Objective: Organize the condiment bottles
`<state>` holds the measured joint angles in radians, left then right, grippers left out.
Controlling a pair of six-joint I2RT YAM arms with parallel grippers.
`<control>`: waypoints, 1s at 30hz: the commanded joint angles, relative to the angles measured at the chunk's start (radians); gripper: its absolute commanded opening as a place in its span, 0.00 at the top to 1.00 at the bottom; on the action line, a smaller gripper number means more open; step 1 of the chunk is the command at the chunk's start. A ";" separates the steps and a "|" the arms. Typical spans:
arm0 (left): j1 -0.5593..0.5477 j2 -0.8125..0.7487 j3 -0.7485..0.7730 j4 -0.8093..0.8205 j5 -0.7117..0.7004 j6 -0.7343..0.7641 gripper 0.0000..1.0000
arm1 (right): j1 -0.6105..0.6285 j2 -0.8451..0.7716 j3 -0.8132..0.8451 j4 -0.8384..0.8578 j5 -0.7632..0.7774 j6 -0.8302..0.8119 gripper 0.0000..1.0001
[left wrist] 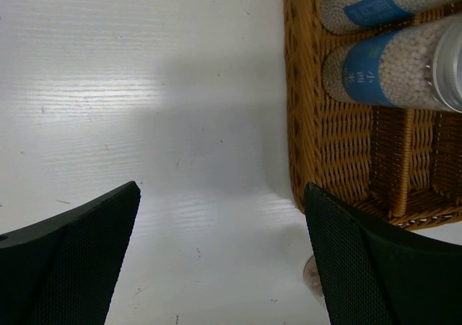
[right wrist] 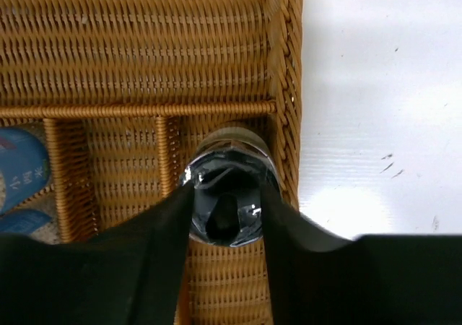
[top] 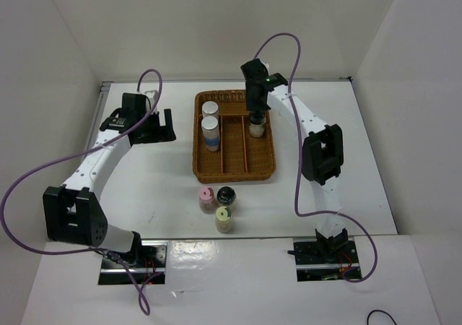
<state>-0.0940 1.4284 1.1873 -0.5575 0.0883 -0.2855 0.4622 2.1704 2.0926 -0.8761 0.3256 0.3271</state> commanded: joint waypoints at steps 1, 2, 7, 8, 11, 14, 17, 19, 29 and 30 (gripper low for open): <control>-0.042 -0.086 0.025 0.031 -0.013 0.042 0.00 | -0.002 -0.007 0.043 0.066 0.009 -0.022 0.48; -0.042 -0.124 0.025 0.031 -0.013 0.051 0.00 | -0.002 0.002 0.043 0.066 0.009 -0.022 0.40; -0.076 -0.275 -0.018 0.042 0.011 0.061 0.00 | -0.002 -0.033 0.075 0.009 0.019 -0.031 0.05; -0.076 -0.334 -0.047 0.053 0.021 0.072 0.00 | -0.002 -0.065 0.075 -0.009 0.020 -0.031 0.01; -0.089 -0.416 -0.072 0.042 0.034 0.072 0.00 | -0.002 -0.135 0.055 -0.040 0.009 -0.051 0.01; -0.098 -0.425 -0.072 0.011 0.074 0.072 0.00 | 0.012 -0.292 -0.031 -0.040 -0.040 -0.062 0.01; -0.107 -0.404 -0.072 -0.001 0.194 0.091 0.00 | 0.071 -0.493 -0.210 0.044 -0.063 -0.112 0.01; -0.136 -0.404 -0.092 0.019 0.232 0.091 0.00 | 0.168 -0.631 -0.384 0.127 -0.050 -0.141 0.01; -0.167 -0.425 -0.081 -0.024 -0.042 0.000 0.00 | 0.460 -0.719 -0.740 0.167 -0.231 0.041 0.06; -0.167 -0.434 -0.081 -0.024 -0.059 -0.010 0.00 | 0.478 -0.719 -0.753 0.167 -0.230 0.052 0.09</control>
<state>-0.2607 1.0248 1.0847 -0.5846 0.1085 -0.2550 0.8783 1.4410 1.3811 -0.7254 0.1337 0.3069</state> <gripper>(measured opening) 1.000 0.923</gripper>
